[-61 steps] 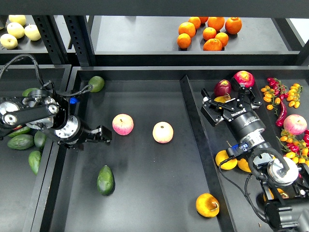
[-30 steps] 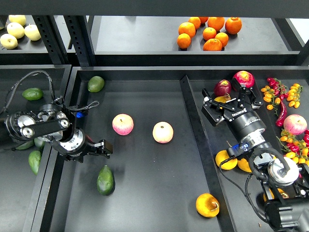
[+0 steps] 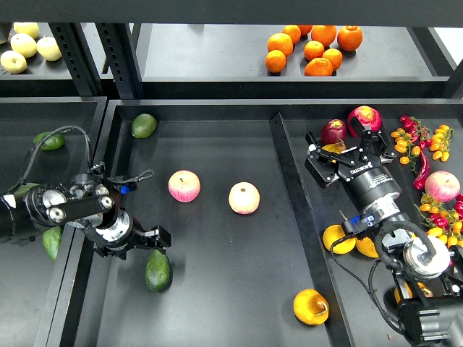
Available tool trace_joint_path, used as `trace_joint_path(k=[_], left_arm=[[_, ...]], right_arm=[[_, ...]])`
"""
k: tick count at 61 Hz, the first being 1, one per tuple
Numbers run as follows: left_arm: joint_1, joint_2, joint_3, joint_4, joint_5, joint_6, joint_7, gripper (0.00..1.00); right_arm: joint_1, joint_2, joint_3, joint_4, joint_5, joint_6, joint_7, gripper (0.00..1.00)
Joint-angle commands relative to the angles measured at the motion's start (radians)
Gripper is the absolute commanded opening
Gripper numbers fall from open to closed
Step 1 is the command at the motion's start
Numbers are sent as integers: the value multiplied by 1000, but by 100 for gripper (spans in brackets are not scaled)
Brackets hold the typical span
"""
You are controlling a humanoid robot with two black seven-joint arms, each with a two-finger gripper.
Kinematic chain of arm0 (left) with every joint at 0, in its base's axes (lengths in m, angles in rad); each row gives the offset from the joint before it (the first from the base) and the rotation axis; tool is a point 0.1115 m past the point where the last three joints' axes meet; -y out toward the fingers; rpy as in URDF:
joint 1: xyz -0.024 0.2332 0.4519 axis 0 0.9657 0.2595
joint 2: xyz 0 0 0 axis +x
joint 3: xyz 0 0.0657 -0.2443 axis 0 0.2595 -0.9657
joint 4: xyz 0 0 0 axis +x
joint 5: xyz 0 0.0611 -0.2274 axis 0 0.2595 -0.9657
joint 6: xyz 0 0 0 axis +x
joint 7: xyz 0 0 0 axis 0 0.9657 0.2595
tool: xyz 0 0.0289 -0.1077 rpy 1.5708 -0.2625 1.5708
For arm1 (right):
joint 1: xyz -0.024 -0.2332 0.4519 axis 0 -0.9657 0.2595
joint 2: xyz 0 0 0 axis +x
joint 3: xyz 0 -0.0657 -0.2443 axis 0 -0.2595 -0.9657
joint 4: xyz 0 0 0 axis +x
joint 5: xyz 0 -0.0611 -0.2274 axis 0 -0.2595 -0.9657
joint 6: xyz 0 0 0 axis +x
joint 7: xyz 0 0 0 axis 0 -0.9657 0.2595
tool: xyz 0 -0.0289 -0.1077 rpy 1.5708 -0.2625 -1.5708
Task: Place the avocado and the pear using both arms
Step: 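Lower the left gripper onto the avocado and close it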
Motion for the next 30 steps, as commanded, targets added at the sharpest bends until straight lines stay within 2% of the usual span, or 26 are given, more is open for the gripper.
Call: trace_joint_path(k=[1, 30], left_arm=[[10, -20, 0, 21, 0, 0, 0, 99], [45, -67, 8, 80, 8, 0, 0, 99]], right_arm=[[-2, 0, 1, 1, 0, 2, 0, 100], [-5, 0, 1, 0, 0, 5, 0, 100]])
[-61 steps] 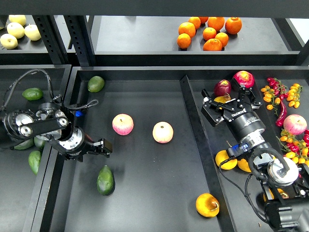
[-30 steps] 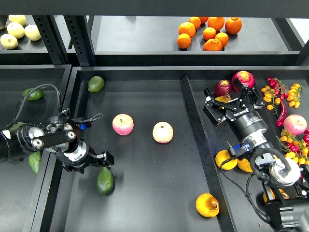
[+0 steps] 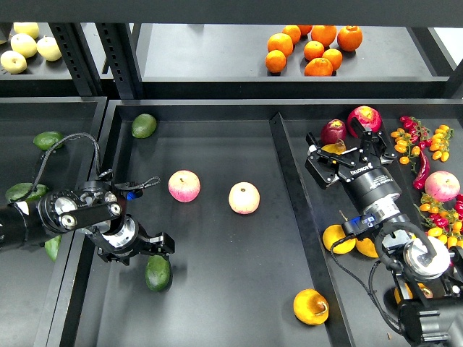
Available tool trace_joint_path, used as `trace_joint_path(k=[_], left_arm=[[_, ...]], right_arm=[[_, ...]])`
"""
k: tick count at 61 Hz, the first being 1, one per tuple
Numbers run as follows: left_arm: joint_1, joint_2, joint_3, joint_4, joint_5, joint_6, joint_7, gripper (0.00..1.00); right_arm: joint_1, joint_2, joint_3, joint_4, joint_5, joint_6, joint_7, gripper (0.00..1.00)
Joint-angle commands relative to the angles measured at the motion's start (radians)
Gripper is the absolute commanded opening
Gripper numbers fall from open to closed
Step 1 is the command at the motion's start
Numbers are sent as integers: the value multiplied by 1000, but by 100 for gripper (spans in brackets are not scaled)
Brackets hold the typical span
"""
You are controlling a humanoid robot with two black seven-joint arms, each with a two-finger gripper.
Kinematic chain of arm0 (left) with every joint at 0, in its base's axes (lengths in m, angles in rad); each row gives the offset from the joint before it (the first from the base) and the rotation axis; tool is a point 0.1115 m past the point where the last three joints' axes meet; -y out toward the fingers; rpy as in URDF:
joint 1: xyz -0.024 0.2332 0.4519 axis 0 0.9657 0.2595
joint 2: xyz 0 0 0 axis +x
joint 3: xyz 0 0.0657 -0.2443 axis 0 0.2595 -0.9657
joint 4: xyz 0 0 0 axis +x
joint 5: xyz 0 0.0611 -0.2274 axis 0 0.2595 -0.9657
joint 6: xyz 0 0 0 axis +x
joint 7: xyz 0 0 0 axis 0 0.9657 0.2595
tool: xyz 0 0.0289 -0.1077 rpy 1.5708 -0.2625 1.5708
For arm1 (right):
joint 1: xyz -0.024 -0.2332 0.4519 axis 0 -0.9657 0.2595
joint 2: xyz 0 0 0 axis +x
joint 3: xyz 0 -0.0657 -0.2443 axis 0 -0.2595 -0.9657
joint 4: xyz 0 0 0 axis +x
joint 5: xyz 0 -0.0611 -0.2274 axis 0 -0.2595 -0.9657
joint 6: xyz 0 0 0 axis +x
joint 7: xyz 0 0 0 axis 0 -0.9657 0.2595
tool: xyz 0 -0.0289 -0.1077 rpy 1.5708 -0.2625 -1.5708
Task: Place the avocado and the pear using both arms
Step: 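Lower the left gripper onto the avocado and close it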
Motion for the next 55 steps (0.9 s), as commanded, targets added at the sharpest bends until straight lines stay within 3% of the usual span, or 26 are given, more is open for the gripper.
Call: trace_joint_path(k=[1, 55], left_arm=[[0, -10, 3, 12, 7, 0, 0, 99], [34, -91, 1, 128, 6, 0, 0, 97]], right_arm=[[-1, 0, 0, 0, 0, 2, 0, 100], [-6, 0, 2, 3, 0, 6, 0, 100]])
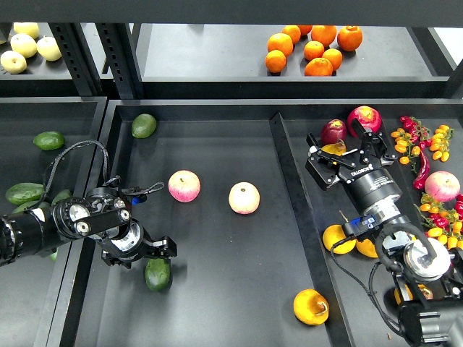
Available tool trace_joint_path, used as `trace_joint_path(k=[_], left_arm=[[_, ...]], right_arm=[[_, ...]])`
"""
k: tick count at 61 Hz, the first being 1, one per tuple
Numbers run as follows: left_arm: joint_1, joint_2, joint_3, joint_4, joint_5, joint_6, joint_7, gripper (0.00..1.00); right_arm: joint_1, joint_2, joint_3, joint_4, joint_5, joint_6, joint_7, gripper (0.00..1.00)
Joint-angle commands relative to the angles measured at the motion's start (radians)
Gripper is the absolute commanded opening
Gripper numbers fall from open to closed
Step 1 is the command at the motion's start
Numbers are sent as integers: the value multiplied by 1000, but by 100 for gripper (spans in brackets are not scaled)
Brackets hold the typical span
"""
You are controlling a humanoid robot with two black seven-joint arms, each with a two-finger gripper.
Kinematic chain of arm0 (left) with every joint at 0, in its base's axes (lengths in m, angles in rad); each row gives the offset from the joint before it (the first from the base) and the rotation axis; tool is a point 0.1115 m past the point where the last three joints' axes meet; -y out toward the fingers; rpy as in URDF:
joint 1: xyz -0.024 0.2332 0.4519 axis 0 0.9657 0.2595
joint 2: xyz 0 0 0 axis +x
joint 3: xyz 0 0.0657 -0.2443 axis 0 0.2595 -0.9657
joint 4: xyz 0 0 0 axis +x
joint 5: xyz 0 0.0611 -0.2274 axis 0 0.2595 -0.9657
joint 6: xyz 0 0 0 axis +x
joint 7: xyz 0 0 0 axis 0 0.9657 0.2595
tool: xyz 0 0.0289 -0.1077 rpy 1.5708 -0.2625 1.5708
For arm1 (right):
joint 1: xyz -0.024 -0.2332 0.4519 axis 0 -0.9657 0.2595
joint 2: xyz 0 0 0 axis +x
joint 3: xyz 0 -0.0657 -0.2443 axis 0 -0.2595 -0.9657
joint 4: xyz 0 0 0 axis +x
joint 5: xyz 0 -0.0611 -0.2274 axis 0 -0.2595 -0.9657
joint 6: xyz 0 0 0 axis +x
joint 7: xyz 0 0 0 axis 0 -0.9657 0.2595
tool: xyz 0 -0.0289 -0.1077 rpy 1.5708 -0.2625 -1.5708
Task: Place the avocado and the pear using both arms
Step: 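Lower the left gripper onto the avocado and close it, then lift the avocado and carry it into the avocado bin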
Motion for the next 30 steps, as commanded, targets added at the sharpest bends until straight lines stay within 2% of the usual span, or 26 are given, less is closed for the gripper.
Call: trace_joint_path(k=[1, 4, 12, 17, 18, 21, 30], left_arm=[[7, -11, -2, 7, -1, 0, 0, 97], [8, -14, -2, 8, -1, 0, 0, 93], [25, -28, -25, 43, -10, 0, 0, 70], [30, -35, -60, 69, -26, 0, 0, 33], [34, -38, -75, 79, -39, 0, 0, 21], [56, -49, -119, 132, -128, 0, 0, 7], [51, -40, -118, 135, -156, 0, 0, 6]], right_arm=[[-1, 0, 1, 0, 0, 0, 0, 100], [-1, 0, 1, 0, 0, 0, 0, 100], [-4, 0, 7, 3, 0, 0, 0, 100], [-12, 0, 7, 5, 0, 2, 0, 100], [-14, 0, 7, 5, -1, 2, 0, 100], [-20, 0, 7, 5, 0, 2, 0, 100], [-21, 0, 7, 5, -1, 3, 0, 100]])
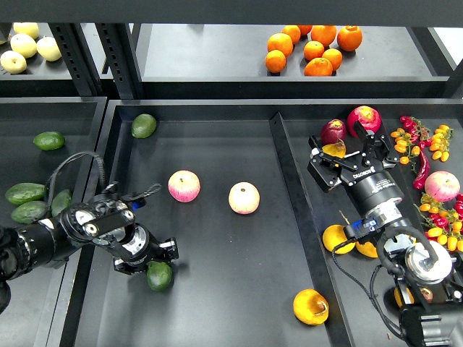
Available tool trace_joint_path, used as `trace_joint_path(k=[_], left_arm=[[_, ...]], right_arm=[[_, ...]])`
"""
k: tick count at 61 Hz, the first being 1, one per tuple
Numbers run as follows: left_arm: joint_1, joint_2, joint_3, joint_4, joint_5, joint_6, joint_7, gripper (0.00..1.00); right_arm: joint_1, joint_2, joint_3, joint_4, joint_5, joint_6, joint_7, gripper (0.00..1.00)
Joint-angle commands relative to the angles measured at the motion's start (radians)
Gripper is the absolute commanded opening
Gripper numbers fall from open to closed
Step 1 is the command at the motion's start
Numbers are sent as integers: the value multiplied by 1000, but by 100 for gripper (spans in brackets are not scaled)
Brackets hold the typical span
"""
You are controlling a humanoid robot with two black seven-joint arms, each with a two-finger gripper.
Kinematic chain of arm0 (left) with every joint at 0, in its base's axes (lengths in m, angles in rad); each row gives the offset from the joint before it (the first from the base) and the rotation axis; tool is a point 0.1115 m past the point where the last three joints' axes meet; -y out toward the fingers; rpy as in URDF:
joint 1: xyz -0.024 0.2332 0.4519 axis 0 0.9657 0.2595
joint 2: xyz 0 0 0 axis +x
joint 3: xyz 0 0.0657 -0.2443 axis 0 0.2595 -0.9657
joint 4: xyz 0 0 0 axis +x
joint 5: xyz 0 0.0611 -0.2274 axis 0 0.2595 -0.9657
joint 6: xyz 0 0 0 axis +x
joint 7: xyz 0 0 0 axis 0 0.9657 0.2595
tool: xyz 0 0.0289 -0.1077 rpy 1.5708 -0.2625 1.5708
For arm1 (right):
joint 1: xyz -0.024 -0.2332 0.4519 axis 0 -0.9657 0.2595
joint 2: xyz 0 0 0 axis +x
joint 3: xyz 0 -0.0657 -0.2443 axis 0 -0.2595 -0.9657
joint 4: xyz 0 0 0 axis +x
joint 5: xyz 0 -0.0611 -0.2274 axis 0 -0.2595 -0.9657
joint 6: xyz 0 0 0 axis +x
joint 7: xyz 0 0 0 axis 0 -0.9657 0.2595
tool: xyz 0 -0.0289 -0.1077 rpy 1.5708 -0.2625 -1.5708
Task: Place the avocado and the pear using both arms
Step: 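Lift the avocado and carry it into the avocado bin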
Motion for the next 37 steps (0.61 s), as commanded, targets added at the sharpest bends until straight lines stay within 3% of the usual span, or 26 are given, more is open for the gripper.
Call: trace_joint_path(k=[1, 22, 37], left_arm=[[-1, 3, -9, 9, -31, 0, 0, 6], [-81, 81, -39, -33, -89, 0, 0, 5], [-216, 240, -42, -60, -197, 0, 0, 6]], right_arm=[[-2, 0, 0, 0, -1, 1, 0, 100], [-4, 0, 0, 0, -1, 1, 0, 100], [-9, 0, -2, 0, -1, 1, 0, 100]])
